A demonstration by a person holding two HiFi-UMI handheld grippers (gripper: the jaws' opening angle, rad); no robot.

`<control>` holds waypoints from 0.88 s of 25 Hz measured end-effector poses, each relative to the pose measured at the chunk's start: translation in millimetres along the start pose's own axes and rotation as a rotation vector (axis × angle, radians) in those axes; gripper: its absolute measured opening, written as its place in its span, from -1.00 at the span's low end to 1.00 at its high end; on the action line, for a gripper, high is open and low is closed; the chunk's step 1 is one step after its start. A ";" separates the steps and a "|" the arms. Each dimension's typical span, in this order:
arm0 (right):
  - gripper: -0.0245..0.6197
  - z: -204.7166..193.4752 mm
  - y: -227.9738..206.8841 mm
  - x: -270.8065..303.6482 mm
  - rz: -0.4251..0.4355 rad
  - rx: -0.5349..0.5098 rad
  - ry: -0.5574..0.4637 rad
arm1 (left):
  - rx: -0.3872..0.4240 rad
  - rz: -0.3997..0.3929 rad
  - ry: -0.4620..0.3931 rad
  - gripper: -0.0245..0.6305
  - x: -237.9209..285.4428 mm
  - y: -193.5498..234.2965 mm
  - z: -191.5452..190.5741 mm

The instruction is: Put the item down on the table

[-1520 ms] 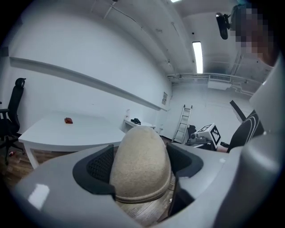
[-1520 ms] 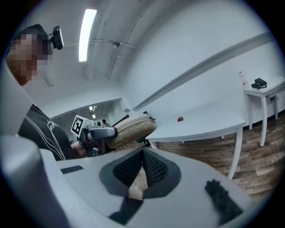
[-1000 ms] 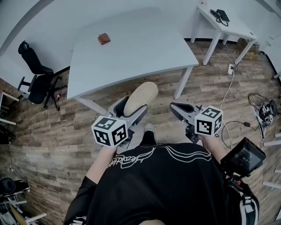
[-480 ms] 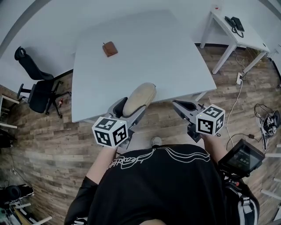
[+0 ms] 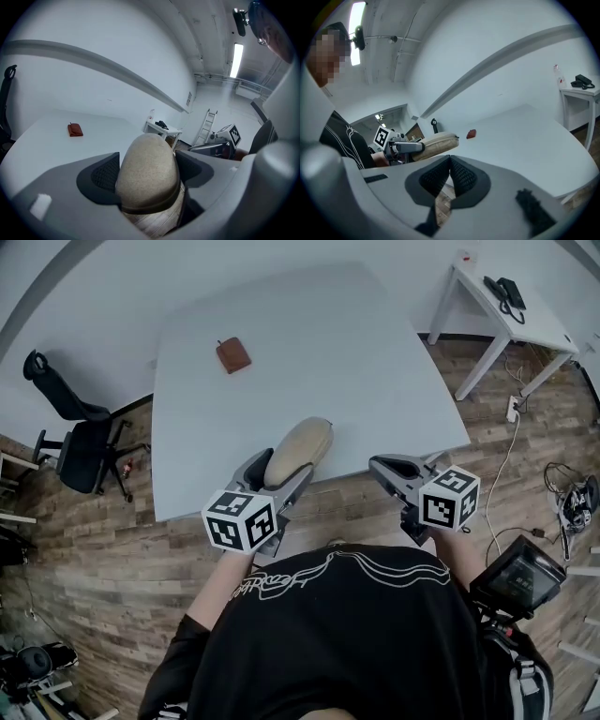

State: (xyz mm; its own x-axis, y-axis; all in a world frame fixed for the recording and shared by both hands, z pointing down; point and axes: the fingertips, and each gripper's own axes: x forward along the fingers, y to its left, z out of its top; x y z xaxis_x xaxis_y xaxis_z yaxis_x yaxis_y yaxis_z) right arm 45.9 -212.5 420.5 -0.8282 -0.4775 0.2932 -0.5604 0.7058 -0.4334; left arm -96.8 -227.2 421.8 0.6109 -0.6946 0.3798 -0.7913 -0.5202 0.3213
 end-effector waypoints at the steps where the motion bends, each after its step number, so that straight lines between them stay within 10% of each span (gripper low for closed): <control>1: -0.90 -0.9 -2.9 1.2 -0.002 0.006 0.000 | 0.008 0.004 0.001 0.24 3.3 2.7 -0.2; 22: -0.90 -2.5 -67.0 11.5 -0.101 0.104 0.041 | 0.270 0.156 0.210 0.24 135.1 108.8 -47.4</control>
State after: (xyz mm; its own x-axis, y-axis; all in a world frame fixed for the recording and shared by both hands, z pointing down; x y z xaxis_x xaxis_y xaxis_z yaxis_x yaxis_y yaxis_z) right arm 73.9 -264.0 455.0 -0.7683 -0.5201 0.3730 -0.6393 0.5963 -0.4855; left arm -99.1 -354.1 549.3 0.4526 -0.6734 0.5845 -0.8363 -0.5480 0.0163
